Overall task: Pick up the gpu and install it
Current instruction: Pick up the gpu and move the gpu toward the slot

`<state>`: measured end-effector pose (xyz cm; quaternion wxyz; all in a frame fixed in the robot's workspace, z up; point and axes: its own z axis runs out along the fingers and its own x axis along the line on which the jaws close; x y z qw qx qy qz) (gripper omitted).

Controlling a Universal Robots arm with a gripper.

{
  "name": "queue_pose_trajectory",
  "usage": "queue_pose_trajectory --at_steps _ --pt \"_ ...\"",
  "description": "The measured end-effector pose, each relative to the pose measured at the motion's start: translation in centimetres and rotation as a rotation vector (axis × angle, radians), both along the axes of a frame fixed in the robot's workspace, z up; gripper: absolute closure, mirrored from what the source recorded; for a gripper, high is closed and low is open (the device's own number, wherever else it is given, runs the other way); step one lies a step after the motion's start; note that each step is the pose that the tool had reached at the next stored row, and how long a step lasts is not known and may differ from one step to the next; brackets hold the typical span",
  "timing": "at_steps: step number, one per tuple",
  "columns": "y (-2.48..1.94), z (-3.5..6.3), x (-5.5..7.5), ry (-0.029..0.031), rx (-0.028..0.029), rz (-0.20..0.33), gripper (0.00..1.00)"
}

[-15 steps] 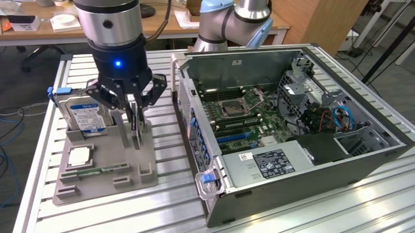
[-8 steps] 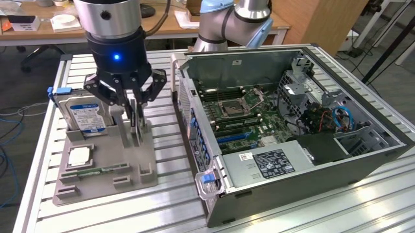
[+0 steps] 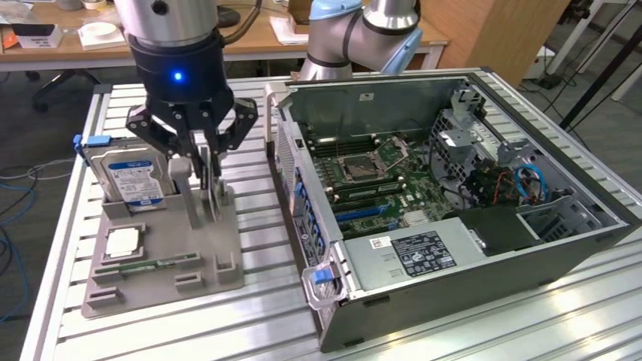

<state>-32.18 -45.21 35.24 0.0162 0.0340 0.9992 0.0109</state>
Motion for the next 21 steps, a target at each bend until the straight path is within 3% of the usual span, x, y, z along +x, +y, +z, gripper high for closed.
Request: queue_pose_trajectory --at_steps 7,21 --pt "0.0 0.96 0.0 0.0001 -0.0001 0.0 0.74" --pt "0.0 1.02 0.06 0.0001 -0.0003 0.002 0.74"
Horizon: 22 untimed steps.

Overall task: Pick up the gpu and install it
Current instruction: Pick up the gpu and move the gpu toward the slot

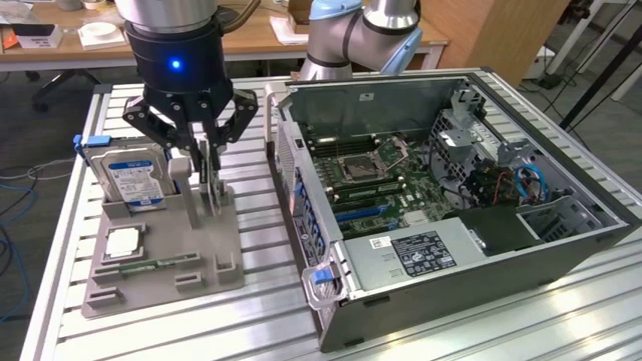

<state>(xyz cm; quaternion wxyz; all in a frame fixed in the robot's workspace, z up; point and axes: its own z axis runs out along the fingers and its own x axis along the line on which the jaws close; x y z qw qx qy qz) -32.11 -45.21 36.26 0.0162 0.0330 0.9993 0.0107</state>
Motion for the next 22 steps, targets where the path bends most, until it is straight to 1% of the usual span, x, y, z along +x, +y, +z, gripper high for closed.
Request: queue_pose_trajectory --at_steps 7,9,11,15,22 --pt "0.0 0.03 0.6 0.0004 -0.0002 0.0 0.74" --pt "0.0 0.1 0.7 0.001 -0.0023 0.0 0.74" --pt "0.0 0.3 0.7 0.0008 -0.0023 0.0 0.74" --pt "0.0 1.21 0.7 0.0009 -0.0024 0.0 0.74" --pt "0.0 3.08 0.7 0.0008 -0.0023 0.0 0.74"
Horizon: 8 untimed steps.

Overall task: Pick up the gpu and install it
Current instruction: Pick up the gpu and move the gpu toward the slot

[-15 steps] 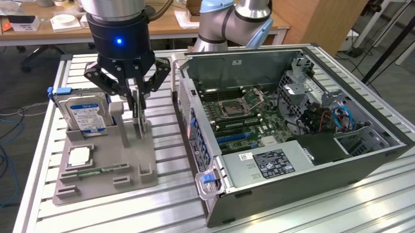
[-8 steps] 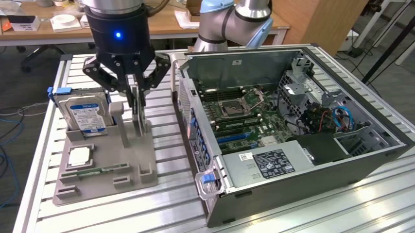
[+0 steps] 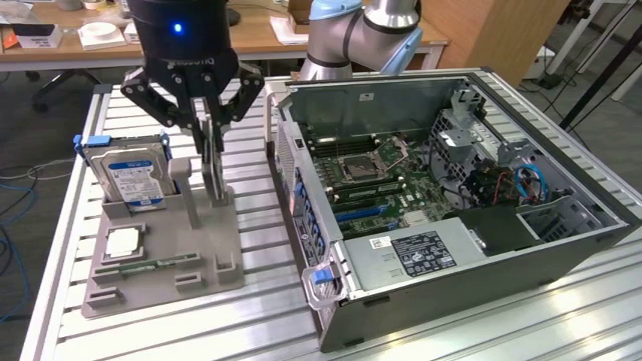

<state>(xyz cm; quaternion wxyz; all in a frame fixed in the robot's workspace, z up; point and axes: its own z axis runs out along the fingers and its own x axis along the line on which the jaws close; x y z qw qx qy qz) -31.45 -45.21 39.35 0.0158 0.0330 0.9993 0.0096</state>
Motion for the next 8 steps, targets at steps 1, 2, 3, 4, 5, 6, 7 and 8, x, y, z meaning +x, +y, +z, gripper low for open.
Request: queue_pose_trajectory --at_steps 1,2,3,4,5,6,7,8 --pt "0.0 0.25 0.0 0.0001 -0.0001 0.0 0.74" --pt "0.0 0.5 0.0 -0.0001 0.0001 0.0 0.74" --pt "0.0 0.77 0.0 0.0 0.0001 0.0 0.74" --pt "0.0 1.01 0.0 0.0 0.0 0.0 0.74" --pt "0.0 1.22 0.0 0.0 0.0 0.0 0.74" --pt "0.0 1.39 0.0 0.0 0.0 0.0 0.74" --pt "0.0 1.45 0.0 0.0 0.0001 0.0 0.74" --pt "0.0 1.45 0.0 -0.0002 0.0002 0.0 0.74"
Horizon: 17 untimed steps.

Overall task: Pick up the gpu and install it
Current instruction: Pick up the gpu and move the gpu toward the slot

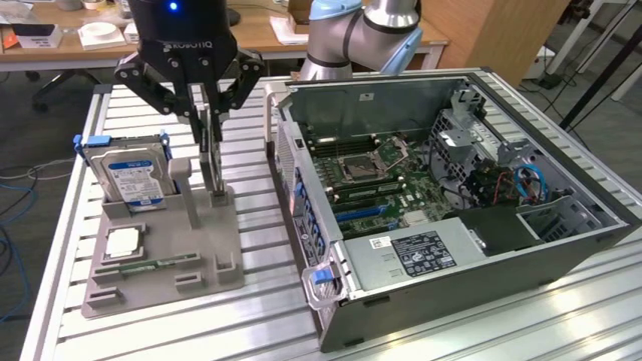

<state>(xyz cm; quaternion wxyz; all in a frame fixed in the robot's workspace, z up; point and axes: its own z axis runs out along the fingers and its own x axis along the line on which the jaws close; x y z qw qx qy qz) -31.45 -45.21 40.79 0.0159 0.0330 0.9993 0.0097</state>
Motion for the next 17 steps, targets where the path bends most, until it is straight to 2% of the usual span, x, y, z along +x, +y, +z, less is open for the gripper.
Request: queue_pose_trajectory --at_steps 8,17 --pt "0.0 0.03 0.1 0.0003 -0.0003 0.0 0.74" --pt "0.0 0.02 1.2 0.0002 -0.0002 0.0 0.74"
